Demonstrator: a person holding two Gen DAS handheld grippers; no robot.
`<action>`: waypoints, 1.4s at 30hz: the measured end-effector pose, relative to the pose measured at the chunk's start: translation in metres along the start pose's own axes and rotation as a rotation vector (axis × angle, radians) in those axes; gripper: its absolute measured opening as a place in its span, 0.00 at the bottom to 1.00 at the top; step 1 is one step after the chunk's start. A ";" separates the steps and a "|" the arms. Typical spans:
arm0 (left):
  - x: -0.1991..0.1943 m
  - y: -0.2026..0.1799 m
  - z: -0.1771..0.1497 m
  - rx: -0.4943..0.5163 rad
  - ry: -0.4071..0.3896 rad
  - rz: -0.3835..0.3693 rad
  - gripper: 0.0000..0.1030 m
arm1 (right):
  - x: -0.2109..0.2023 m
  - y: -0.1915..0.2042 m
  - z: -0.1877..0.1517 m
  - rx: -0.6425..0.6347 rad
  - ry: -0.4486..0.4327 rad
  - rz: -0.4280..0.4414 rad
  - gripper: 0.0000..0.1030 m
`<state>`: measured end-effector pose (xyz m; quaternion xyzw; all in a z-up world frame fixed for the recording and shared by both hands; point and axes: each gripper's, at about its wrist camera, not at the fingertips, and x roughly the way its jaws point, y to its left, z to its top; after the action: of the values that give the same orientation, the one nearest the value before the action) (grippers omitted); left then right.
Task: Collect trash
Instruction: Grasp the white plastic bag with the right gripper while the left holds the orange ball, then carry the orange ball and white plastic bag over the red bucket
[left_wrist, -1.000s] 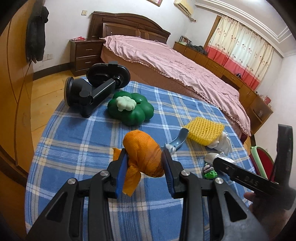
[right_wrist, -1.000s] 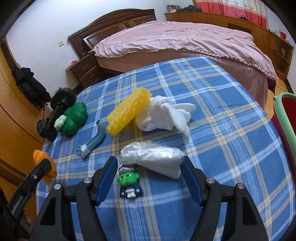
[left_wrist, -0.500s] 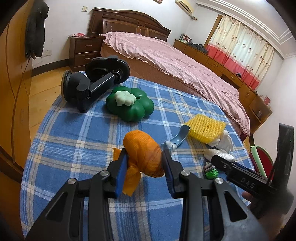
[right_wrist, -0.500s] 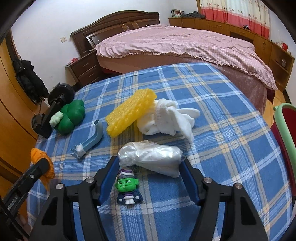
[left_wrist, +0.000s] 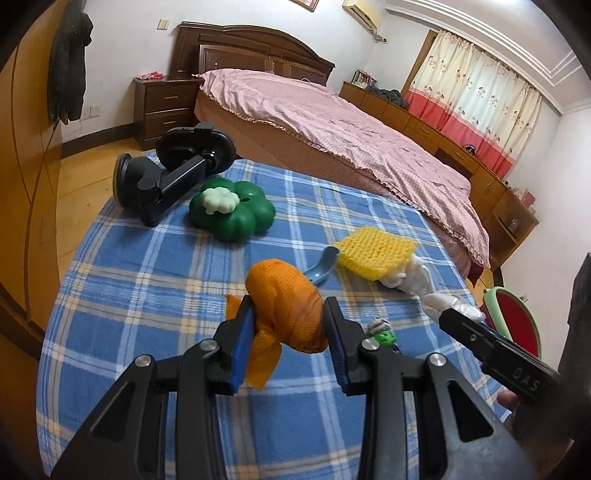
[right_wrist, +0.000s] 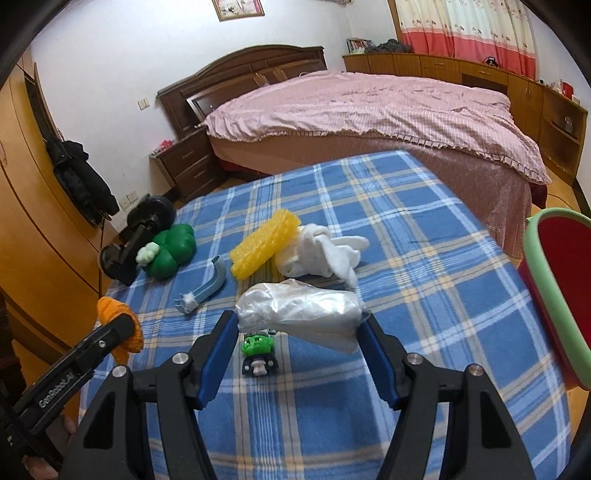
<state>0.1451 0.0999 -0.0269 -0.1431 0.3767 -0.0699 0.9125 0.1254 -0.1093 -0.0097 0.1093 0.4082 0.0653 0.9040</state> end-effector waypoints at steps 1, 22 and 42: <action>-0.003 -0.003 -0.001 0.000 -0.003 0.000 0.36 | -0.005 -0.002 -0.001 0.001 -0.004 0.003 0.66; -0.034 -0.071 -0.016 0.052 0.008 -0.066 0.36 | -0.085 -0.061 -0.013 0.075 -0.110 0.020 0.66; -0.032 -0.143 -0.022 0.144 0.034 -0.138 0.36 | -0.129 -0.142 -0.021 0.222 -0.192 -0.016 0.67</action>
<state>0.1042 -0.0324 0.0245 -0.1015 0.3751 -0.1621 0.9070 0.0286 -0.2703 0.0345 0.2109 0.3253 0.0018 0.9218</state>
